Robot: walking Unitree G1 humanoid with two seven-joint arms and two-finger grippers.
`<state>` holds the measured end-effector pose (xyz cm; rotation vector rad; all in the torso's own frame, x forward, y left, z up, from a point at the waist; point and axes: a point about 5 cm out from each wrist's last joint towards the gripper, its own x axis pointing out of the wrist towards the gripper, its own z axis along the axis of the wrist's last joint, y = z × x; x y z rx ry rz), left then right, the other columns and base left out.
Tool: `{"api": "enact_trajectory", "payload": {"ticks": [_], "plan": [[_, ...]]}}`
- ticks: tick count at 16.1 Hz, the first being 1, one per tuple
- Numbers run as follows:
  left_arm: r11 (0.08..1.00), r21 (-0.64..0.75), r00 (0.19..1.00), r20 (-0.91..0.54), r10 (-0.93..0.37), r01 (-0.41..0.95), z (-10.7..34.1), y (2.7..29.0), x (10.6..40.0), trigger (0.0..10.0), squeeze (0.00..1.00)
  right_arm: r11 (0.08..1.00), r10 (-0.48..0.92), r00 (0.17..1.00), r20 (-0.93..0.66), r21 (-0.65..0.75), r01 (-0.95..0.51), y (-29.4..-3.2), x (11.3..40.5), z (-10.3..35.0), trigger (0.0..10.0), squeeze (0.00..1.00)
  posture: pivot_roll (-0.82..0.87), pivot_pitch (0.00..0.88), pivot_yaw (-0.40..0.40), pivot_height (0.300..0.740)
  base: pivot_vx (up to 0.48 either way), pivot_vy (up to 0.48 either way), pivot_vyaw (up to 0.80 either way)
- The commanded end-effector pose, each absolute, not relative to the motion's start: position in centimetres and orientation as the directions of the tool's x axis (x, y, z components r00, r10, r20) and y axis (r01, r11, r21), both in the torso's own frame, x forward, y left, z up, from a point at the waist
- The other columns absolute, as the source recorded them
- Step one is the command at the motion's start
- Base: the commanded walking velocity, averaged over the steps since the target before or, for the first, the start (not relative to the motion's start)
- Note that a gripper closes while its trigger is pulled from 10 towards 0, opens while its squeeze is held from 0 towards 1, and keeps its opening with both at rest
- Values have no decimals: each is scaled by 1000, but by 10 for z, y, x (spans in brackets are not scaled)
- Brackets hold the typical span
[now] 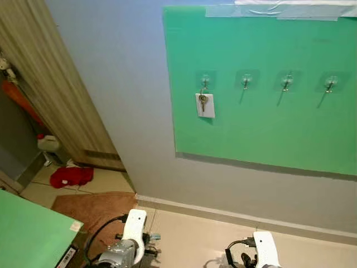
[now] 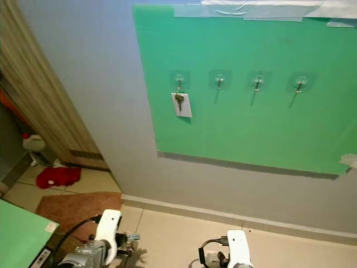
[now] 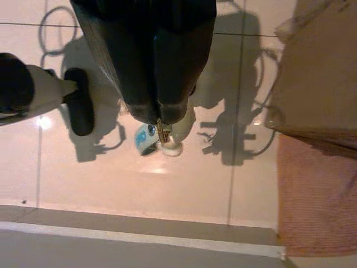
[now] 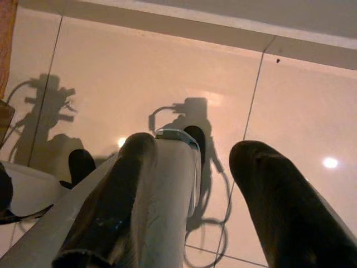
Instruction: Hang keys on a hook
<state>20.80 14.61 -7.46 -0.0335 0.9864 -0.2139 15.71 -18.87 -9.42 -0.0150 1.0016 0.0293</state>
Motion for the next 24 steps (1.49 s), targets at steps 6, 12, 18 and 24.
{"api": "enact_trajectory", "payload": {"ticks": [6, 12, 18, 24], "plan": [[978, -130, 503, -842, -196, 163, -77, 152, 203, 0, 0, 993, 118, 533, -838, 117, -36, -140, 162, -96, 10000, 0, -185, 0, 101, 707, 0, 0, 0], [981, -127, 513, -838, -186, 148, -76, 153, 206, 0, 0, 996, 79, 560, -825, 82, -20, -170, 192, -82, 10000, 0, -169, 0, 99, 707, 0, 0, 0], [982, -127, 512, -840, -181, 139, -78, 149, 202, 0, 0, 996, 73, 560, -825, 92, 6, -175, 194, -81, 10000, 0, -158, 0, 90, 707, 0, 0, 0], [987, -140, 509, -845, -161, 79, -83, 148, 194, 0, 0, 996, 77, 529, -845, 83, -13, -184, 175, -88, 10000, 0, -150, 0, 78, 707, 0, 0, 0]]}}
